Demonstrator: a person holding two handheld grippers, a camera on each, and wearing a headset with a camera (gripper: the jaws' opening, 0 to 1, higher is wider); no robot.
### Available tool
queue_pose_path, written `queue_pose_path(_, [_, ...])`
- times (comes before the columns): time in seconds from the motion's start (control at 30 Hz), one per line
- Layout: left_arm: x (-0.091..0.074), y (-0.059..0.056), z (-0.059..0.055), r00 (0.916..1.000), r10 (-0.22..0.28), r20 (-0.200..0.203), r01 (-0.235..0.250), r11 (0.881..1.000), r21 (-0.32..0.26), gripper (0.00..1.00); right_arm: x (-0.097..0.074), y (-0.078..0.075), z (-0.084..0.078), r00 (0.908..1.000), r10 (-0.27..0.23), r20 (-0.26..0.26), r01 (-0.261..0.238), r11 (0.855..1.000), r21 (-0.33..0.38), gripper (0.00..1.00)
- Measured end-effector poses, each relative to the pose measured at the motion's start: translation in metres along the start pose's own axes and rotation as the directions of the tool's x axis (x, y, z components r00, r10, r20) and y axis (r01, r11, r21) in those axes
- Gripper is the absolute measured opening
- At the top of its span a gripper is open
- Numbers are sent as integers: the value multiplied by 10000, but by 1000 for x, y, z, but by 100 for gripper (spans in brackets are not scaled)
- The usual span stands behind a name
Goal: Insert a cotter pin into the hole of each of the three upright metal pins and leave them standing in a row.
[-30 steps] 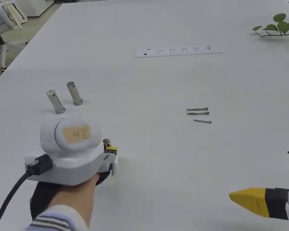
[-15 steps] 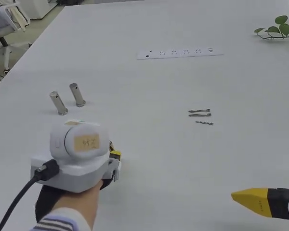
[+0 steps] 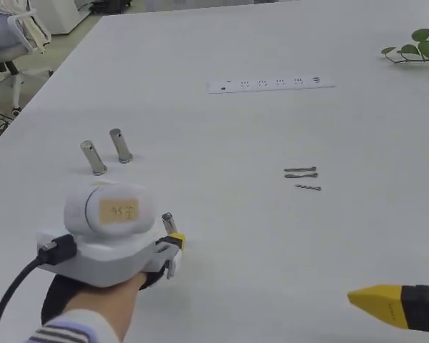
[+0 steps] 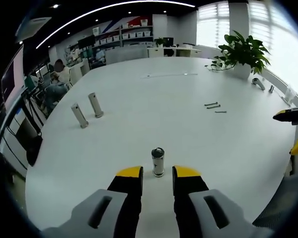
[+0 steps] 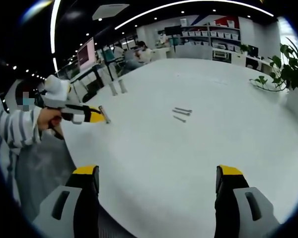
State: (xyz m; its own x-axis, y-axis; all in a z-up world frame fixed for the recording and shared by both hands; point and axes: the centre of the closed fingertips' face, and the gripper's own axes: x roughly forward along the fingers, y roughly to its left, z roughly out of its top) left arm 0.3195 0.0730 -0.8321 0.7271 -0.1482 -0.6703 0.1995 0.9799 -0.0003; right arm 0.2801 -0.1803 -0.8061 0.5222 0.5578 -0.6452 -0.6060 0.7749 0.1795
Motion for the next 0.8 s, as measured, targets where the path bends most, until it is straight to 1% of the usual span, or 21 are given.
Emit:
queue_pose_path(0.03, [-1, 0, -1, 9999, -101, -73, 101, 9999, 42, 26, 0, 0, 0, 10000, 6, -33, -6, 10000, -6, 99])
queue_pose_path(0.07, [-2, -1, -1, 9998, -189, -89, 190, 9998, 72, 30, 0, -1, -1, 10000, -7, -61, 6, 10000, -18, 99])
queue_pose_path(0.17, [-5, -3, -2, 9984, -555, -112, 556, 9984, 108, 37, -1, -3, 0, 10000, -45, -66, 45, 10000, -29, 99])
queue_pose_path(0.2, [-7, -5, -2, 9970, -766, -133, 768, 9969, 146, 38, -2, -4, 1, 10000, -69, -64, 68, 10000, -44, 99])
queue_pose_path(0.23, [-8, -8, -4, 9948, -986, -249, 991, 9949, 170, 38, -3, -4, 1, 9999, -92, -64, 92, 9999, -53, 99])
queue_pose_path(0.27, [-10, -8, -8, 9928, -1098, -476, 1106, 9937, 151, 37, -3, -5, 1, 9999, -112, -64, 111, 9999, -53, 99])
queue_pose_path(0.3, [-11, -5, -7, 9938, -1030, -418, 1036, 9945, 137, 37, -3, -6, 1, 9999, -124, -69, 124, 9999, -55, 99])
queue_pose_path(0.4, [-15, -5, -8, 9914, -1251, -381, 1255, 9920, 97, 40, -4, -10, 0, 9998, -198, -104, 197, 9998, -13, 99])
queue_pose_path(0.5, [-20, -5, -4, 9876, -1571, -2, 1571, 9876, 53, 46, -5, -13, -1, 9995, -275, -148, 275, 9996, 2, 99])
queue_pose_path(0.53, [-23, -6, 1, 9842, -1744, 303, 1736, 9845, 259, 48, -6, -14, -1, 9994, -318, -148, 318, 9995, 14, 99])
queue_pose_path(0.57, [-24, -6, 2, 9834, -1780, 354, 1770, 9838, 287, 50, -6, -15, -1, 9993, -333, -149, 333, 9994, 24, 99])
queue_pose_path(0.6, [-27, -6, 3, 9808, -1906, 399, 1896, 9815, 275, 52, -7, -16, -2, 9992, -371, -153, 372, 9993, 40, 99])
queue_pose_path(0.63, [-28, -7, 3, 9787, -2016, 374, 2011, 9794, 189, 56, -7, -17, -2, 9991, -399, -155, 400, 9992, 35, 99])
queue_pose_path(0.67, [-29, -11, 1, 9721, -2336, 234, 2337, 9723, -36, 60, -8, -18, -2, 9989, -423, -184, 423, 9991, 26, 99])
queue_pose_path(0.7, [-30, -12, -1, 9688, -2477, 95, 2478, 9687, -116, 62, -8, -18, -2, 9989, -427, -203, 427, 9991, 7, 99])
queue_pose_path(0.77, [-32, -14, -2, 9627, -2707, 38, 2705, 9624, 269, 63, -8, -19, -2, 9988, -419, -255, 418, 9991, -51, 99])
queue_pose_path(0.8, [-33, -14, -2, 9594, -2819, -2, 2817, 9588, 363, 64, -8, -19, -2, 9987, -427, -278, 425, 9991, -79, 99])
